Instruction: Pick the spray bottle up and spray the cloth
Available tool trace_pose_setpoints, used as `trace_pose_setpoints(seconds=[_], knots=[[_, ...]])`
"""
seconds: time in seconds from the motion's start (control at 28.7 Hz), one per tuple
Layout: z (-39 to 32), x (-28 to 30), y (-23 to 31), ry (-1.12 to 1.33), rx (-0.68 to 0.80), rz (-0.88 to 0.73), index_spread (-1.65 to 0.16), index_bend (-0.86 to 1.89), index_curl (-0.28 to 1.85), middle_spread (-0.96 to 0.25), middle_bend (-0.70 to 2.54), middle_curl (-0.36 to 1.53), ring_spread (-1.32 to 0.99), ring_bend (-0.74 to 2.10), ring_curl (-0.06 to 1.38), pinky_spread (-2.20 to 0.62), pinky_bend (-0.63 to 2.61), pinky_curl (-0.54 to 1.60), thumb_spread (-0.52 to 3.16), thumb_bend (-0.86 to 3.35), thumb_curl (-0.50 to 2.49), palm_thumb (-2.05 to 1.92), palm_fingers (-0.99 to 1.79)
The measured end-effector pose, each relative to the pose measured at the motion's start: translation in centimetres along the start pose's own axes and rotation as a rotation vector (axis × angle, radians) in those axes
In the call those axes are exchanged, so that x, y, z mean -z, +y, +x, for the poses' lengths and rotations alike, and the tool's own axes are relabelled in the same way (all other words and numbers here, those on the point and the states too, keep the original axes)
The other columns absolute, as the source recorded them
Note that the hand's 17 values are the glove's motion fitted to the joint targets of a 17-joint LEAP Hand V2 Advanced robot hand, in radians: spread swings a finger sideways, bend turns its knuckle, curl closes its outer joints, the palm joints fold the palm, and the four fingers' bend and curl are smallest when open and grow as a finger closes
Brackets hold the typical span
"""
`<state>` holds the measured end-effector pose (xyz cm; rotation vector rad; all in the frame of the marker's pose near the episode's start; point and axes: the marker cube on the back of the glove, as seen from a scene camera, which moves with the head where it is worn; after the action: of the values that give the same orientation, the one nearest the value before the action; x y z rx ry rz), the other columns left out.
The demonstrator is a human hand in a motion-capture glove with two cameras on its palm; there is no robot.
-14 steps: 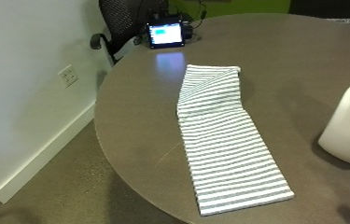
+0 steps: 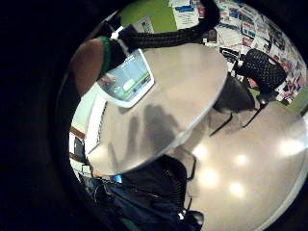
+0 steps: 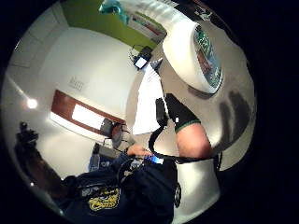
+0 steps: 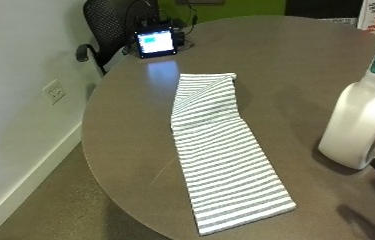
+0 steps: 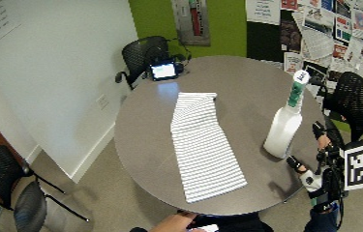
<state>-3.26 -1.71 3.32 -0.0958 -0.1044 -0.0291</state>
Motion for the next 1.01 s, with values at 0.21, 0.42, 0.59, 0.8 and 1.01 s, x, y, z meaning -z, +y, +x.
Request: trace_pose_setpoints(seconds=[0.21,0.42,0.59,0.8,1.01], knots=[[-0.3,-1.2,-1.0,0.016,-0.002,-0.034,-0.41,0.10,0.12,-0.02,0.27,0.24,-0.07,0.41,0.24,0.16,0.59,0.29,0.98,0.22,0.25,0.61,0.48],[-0.1,-2.9,-1.3,0.029,-0.060,-0.084,-0.42,0.09,0.12,-0.01,0.26,0.26,-0.06,0.41,0.26,0.17,0.61,0.31,1.02,0.18,0.28,0.63,0.44],[0.7,-3.7,-1.7,0.081,-0.083,-0.117,-0.43,0.07,0.11,-0.01,0.26,0.28,-0.06,0.43,0.27,0.18,0.64,0.33,1.04,0.14,0.30,0.65,0.39],[1.6,-3.8,-3.6,-0.002,-0.115,-0.135,-0.43,0.08,0.10,0.00,0.27,0.30,-0.05,0.45,0.28,0.18,0.66,0.34,1.08,0.08,0.31,0.61,0.38],[2.6,-3.8,-7.5,-0.254,-0.082,-0.190,-0.42,0.09,0.11,0.00,0.27,0.31,-0.04,0.46,0.29,0.18,0.65,0.34,1.12,0.04,0.32,0.60,0.39]])
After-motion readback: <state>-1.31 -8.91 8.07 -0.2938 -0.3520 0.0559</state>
